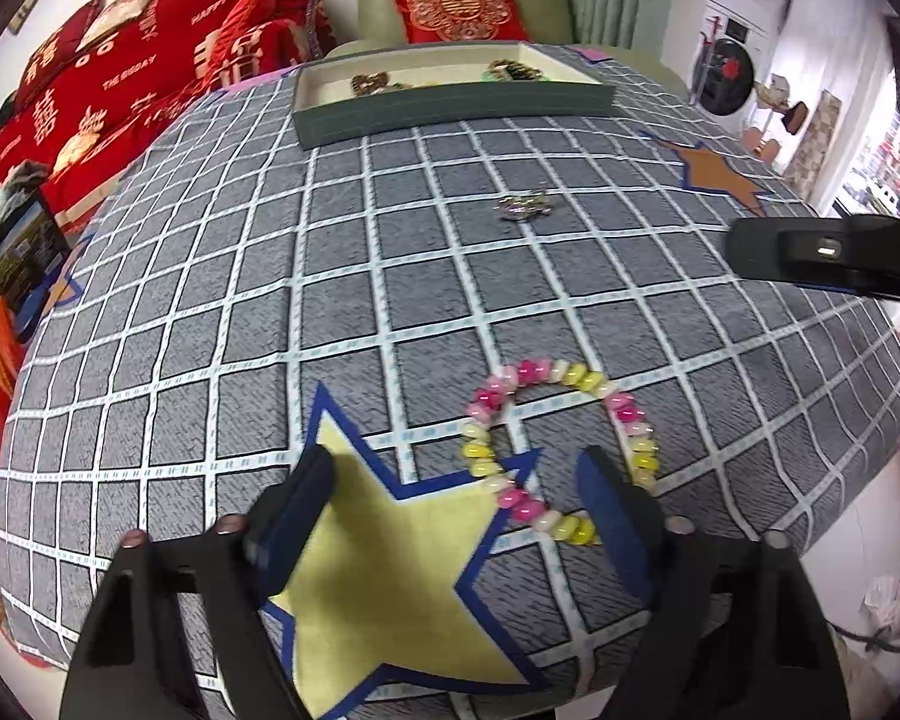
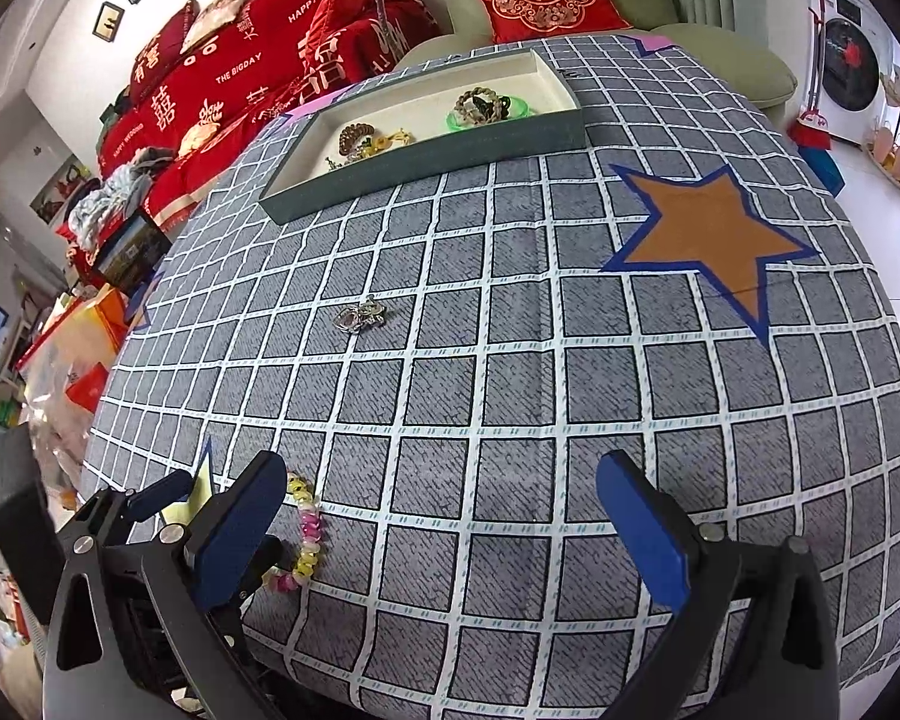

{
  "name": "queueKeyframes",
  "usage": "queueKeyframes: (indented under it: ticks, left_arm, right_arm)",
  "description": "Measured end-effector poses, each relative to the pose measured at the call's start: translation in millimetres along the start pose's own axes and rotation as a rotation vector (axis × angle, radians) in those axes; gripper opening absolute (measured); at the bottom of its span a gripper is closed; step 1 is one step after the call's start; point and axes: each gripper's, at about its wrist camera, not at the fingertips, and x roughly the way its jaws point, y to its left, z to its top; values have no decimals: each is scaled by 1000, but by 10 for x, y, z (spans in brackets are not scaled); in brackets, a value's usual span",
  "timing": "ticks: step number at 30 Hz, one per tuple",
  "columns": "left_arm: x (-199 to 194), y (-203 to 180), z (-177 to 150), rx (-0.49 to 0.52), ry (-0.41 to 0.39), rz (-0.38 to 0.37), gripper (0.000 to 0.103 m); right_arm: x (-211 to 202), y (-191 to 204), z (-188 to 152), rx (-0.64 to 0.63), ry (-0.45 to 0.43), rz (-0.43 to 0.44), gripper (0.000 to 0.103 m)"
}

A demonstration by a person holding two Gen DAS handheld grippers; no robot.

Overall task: Organize jewelry
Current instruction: 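Withdraw both tools from the tray toward the bead bracelet and earring, then grasp the pastel bead bracelet with left tool while right tool grasps the second heart earring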

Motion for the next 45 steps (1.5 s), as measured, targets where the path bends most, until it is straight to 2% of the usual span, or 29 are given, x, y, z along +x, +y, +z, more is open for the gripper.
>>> queueKeyframes:
  ticks: [7,9,10,11,14,17,30,33,35,37,42,45]
  left_arm:
    - [-42,-82,11,11,-13,-20,61]
    - [-50,-82,20,8,-21,-22,42]
    - [-50,-75,28,3,-22,-20,38]
    - [-47,-60,34,-5,-23,-19,29]
    - [-50,24,43,-49,-27,-41,21]
    - [-53,131,36,-103,-28,-81,21]
    - [-143,331,46,-160,-44,-84,21]
    - [-170,359,62,-165,-51,-85,21]
    - [-179,371,71,-167,-52,-86,21]
    - [-183,381,79,-168,-54,-86,21]
    - [-173,402,91,-171,-54,-88,21]
    - [-164,397,89,-170,-53,-88,21]
  right_arm:
    - [125,9,45,-7,18,-12,102]
    - [164,30,70,-14,22,-15,102]
    - [181,43,83,-20,22,-16,102]
    - [203,59,99,-27,24,-19,102]
    - [267,113,143,-40,26,-22,102]
    - [338,174,187,-51,28,-28,102]
    - [669,488,414,-119,28,-57,102]
    - [737,553,449,-130,28,-66,99]
    - [797,595,464,-140,33,-81,92]
    - [845,620,475,-149,28,-100,90]
    - [890,722,483,-201,-1,-154,73]
    - [893,759,485,-233,-22,-187,45]
